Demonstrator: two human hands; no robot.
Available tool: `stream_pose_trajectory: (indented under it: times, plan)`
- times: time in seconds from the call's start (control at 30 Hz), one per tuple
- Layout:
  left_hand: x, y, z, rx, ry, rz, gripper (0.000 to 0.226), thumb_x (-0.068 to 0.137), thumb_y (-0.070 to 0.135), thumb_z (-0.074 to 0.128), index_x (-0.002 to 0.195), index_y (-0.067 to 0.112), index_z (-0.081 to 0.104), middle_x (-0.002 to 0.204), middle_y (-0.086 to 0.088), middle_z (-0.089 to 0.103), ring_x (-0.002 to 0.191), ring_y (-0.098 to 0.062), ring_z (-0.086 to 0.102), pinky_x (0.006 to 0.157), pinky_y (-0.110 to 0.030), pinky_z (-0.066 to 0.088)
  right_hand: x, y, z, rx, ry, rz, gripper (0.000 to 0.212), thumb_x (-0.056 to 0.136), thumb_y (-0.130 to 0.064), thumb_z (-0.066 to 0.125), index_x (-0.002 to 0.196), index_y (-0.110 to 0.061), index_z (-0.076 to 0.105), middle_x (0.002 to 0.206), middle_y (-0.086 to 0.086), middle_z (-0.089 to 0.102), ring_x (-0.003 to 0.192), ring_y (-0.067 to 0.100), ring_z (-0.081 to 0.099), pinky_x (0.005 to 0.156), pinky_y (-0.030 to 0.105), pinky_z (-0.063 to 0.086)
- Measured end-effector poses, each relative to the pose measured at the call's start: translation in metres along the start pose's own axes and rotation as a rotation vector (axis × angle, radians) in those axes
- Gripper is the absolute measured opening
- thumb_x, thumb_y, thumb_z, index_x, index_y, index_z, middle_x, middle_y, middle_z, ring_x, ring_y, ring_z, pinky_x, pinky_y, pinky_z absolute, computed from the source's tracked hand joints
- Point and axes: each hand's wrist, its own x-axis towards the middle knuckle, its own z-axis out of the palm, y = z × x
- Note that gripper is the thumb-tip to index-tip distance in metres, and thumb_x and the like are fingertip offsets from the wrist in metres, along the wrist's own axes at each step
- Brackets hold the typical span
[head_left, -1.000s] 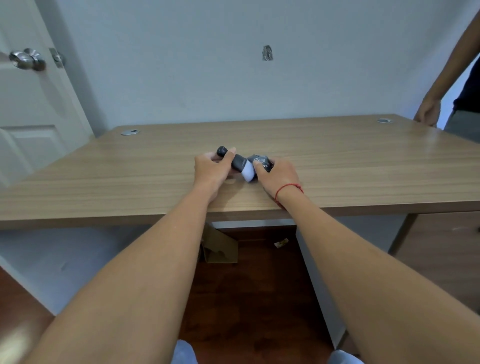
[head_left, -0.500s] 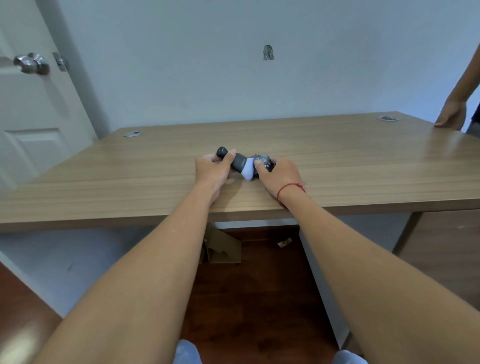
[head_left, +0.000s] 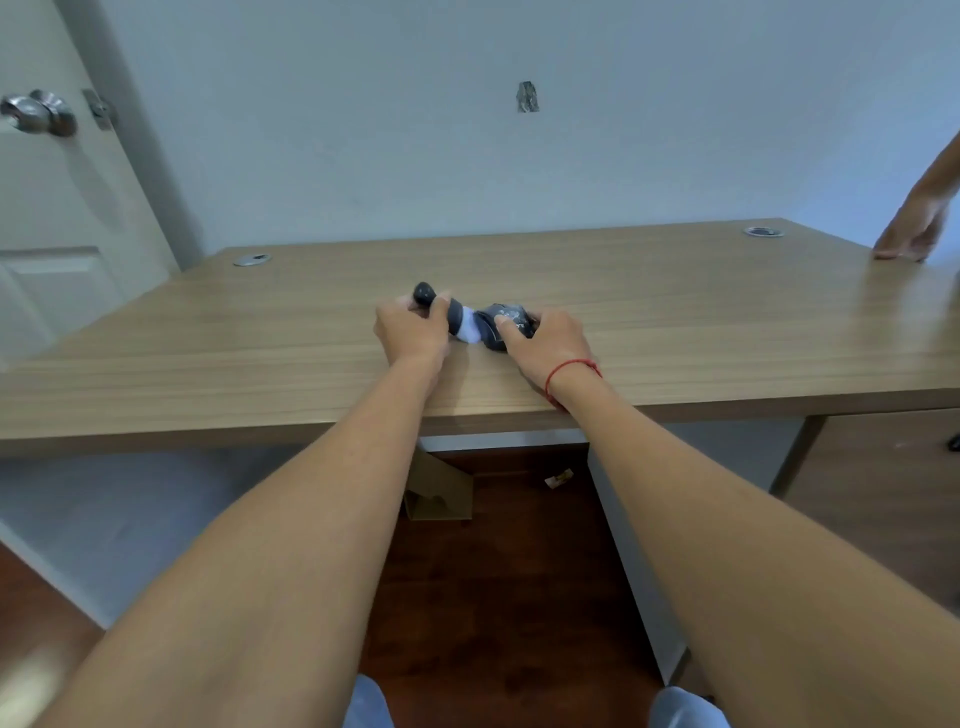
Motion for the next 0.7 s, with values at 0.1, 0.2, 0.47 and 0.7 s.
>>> stream_pose_trajectory:
  times: [0.1, 0.2, 0.47, 0.7]
  plan:
    - [-0.002, -0.001, -0.001, 0.006, -0.029, 0.029, 0.01, 0.086, 0.022, 0.07, 0.081, 0.014, 0.066, 0.075, 0.001, 0.066, 0.075, -0.016, 0.065, 0.065, -0.02, 0.05, -0.001, 0.0, 0.001, -0.018, -0.003, 0.002, 0.047, 0.087, -0.054, 0.053, 0.113, -0.017, 0.07, 0.101, 0.006, 0.071, 0.093, 0.026, 0.066, 0.085, 0.041, 0.057]
    - [-0.004, 0.0, -0.007, -0.146, -0.164, -0.034, 0.014, 0.085, 0.024, 0.071, 0.079, 0.011, 0.069, 0.08, -0.007, 0.073, 0.075, -0.02, 0.074, 0.055, -0.019, 0.055, 0.001, 0.0, 0.001, -0.043, 0.011, 0.013, 0.049, 0.087, -0.055, 0.053, 0.113, -0.017, 0.069, 0.103, 0.007, 0.071, 0.094, 0.027, 0.066, 0.085, 0.04, 0.056]
    - [-0.002, -0.004, -0.008, -0.049, -0.107, -0.04, 0.014, 0.077, 0.031, 0.076, 0.073, 0.017, 0.071, 0.081, -0.009, 0.075, 0.079, -0.024, 0.075, 0.076, -0.04, 0.062, -0.001, -0.001, 0.002, -0.036, -0.001, 0.002, 0.046, 0.087, -0.053, 0.052, 0.109, -0.017, 0.07, 0.1, 0.008, 0.071, 0.093, 0.028, 0.066, 0.084, 0.04, 0.056]
    - [-0.008, 0.004, -0.014, -0.117, -0.224, -0.113, 0.023, 0.085, 0.02, 0.072, 0.07, 0.004, 0.064, 0.068, -0.012, 0.07, 0.043, -0.009, 0.067, 0.043, -0.016, 0.05, -0.001, -0.002, 0.001, -0.052, 0.002, 0.012, 0.048, 0.087, -0.055, 0.051, 0.11, -0.017, 0.069, 0.101, 0.007, 0.071, 0.094, 0.028, 0.065, 0.083, 0.039, 0.055]
